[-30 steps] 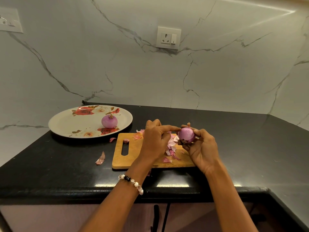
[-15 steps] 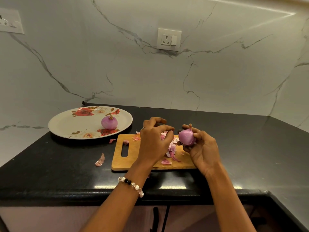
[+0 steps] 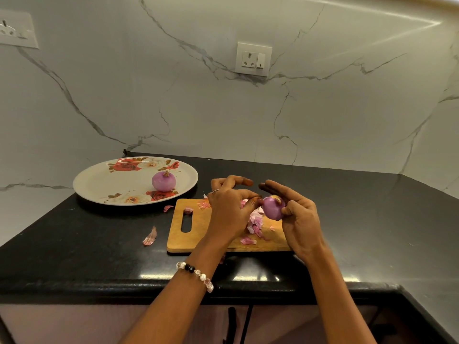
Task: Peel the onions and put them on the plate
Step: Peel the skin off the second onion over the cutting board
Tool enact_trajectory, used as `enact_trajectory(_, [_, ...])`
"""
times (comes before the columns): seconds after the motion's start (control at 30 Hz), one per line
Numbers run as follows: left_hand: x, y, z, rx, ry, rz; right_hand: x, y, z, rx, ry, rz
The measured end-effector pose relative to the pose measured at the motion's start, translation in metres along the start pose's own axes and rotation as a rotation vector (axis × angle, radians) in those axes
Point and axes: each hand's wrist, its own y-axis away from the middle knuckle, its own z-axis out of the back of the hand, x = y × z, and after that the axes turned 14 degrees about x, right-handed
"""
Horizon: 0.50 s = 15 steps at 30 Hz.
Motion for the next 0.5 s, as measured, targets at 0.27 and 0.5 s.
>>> enact_trajectory(0.27, [-0.0034,0.0016,-0.0025,0.034,-0.028,-0.029,-0.0022,0.0018,0.0005,0.011,0.034,0.033])
enact_trajectory(0.5, [-0.0041,0.0025,-0.0028,0.046,-0.05,-0.041,-0.0004,0.0028,-0.0019,0.017,0.015,0.018])
